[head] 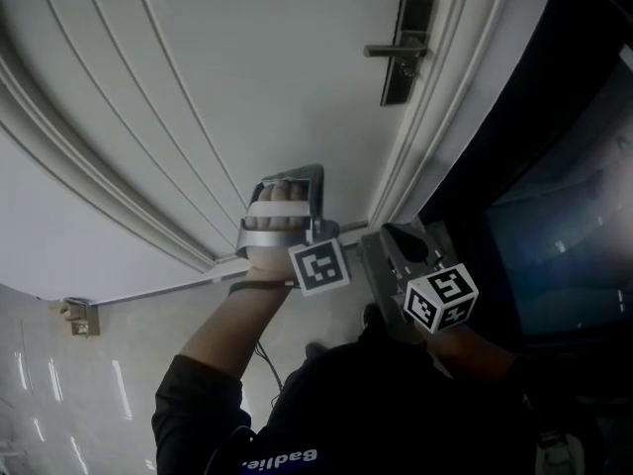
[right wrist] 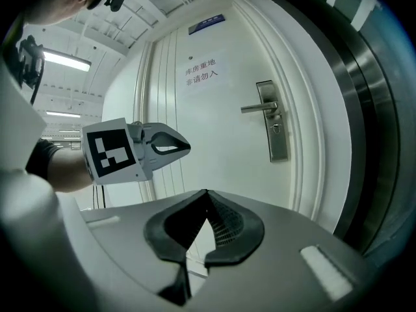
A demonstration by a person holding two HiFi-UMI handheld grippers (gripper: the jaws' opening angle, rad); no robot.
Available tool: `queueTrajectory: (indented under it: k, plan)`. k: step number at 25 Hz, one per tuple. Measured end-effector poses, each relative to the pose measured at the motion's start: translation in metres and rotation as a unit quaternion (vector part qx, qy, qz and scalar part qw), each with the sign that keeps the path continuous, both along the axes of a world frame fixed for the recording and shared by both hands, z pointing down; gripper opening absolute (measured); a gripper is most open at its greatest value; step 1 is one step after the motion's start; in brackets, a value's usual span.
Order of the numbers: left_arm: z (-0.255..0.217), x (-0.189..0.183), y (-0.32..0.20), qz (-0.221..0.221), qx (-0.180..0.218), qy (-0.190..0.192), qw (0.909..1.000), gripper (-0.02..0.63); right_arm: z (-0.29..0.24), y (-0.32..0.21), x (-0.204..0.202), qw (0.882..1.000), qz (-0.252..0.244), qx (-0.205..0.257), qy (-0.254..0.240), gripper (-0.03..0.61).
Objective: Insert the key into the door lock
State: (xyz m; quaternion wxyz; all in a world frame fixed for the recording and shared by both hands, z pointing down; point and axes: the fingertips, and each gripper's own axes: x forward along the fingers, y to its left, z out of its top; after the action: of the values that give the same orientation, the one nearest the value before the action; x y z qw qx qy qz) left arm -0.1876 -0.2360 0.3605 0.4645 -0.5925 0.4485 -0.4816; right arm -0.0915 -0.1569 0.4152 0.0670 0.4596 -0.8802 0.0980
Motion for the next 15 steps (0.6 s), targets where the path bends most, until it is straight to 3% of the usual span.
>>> queueTrajectory:
  k: [10, 15]
  plan:
    - [0.005, -0.011, 0.031, -0.019, -0.041, 0.077, 0.996, 0.02, -0.015, 0.024, -0.014, 1.0, -0.02, 0.019, -0.006, 0.005]
    - [0.003, 0.003, 0.042, -0.053, -0.065, 0.141, 0.9865, 0.02, -0.028, 0.029, 0.004, 0.998, -0.039, 0.029, -0.032, 0.005]
